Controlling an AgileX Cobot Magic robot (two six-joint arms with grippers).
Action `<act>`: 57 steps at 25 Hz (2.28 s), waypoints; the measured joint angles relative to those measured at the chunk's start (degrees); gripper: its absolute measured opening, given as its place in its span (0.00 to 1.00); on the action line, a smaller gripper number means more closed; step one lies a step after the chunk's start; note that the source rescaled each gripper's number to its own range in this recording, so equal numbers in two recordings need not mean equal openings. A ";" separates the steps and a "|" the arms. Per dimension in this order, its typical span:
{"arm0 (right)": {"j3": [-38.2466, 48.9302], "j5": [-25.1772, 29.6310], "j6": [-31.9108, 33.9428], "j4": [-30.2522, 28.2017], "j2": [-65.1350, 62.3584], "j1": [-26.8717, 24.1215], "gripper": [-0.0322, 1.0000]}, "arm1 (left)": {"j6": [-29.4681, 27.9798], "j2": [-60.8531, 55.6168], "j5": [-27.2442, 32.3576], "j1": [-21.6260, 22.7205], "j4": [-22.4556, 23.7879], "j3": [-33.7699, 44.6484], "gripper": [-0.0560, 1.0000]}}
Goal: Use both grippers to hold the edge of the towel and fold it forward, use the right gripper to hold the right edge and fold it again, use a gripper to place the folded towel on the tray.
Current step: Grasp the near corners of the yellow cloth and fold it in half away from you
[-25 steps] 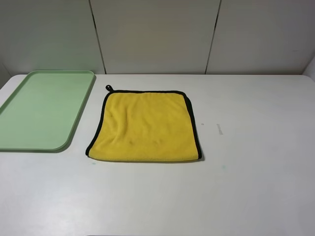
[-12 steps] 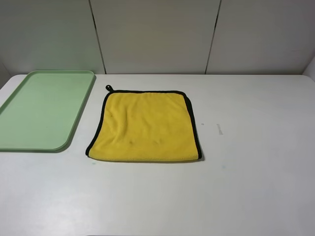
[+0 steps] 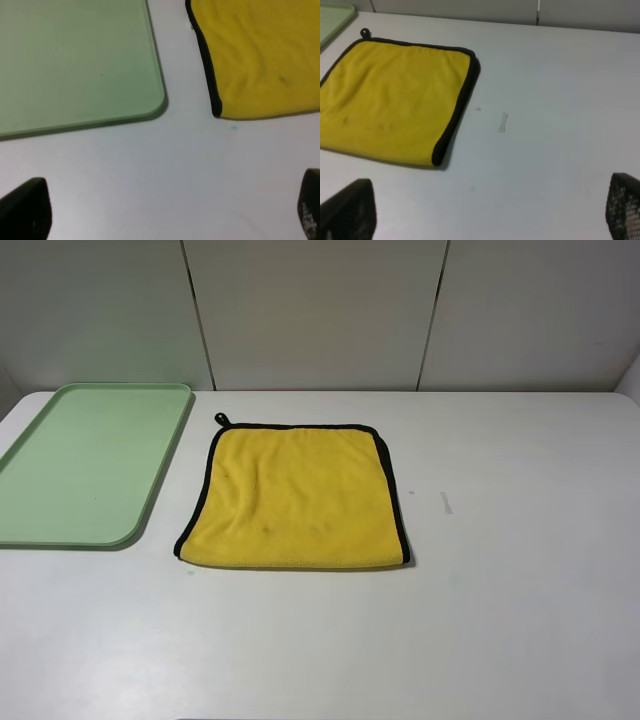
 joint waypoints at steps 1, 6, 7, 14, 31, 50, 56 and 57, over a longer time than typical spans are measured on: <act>0.00 -0.13 0.00 0.00 0.00 0.00 1.00 | 0.00 0.00 0.00 0.00 0.00 0.00 0.99; 0.00 -0.38 0.00 0.25 0.00 0.00 1.00 | 0.00 0.00 0.00 0.00 0.00 0.00 0.99; 0.00 -0.38 0.00 0.25 0.00 0.00 1.00 | 0.00 0.00 0.00 0.00 0.00 0.00 0.99; 0.00 -0.43 -1.11 1.90 0.28 0.00 1.00 | 0.28 1.43 0.82 0.00 -0.21 -0.45 0.99; -16.62 -0.31 -21.10 8.86 30.90 7.59 1.00 | 13.06 33.47 1.25 -26.77 0.65 -13.07 0.99; -20.67 -6.02 -38.72 1.98 68.51 28.21 1.00 | 14.87 60.28 -10.51 -50.71 31.08 -15.92 0.99; -20.71 -12.65 -38.84 -4.98 79.30 28.79 1.00 | 15.72 71.48 -19.27 -50.71 31.66 -15.92 0.99; -20.71 -13.64 -38.84 -6.12 80.87 28.79 1.00 | 15.76 73.37 -20.71 -50.71 31.70 -15.92 0.99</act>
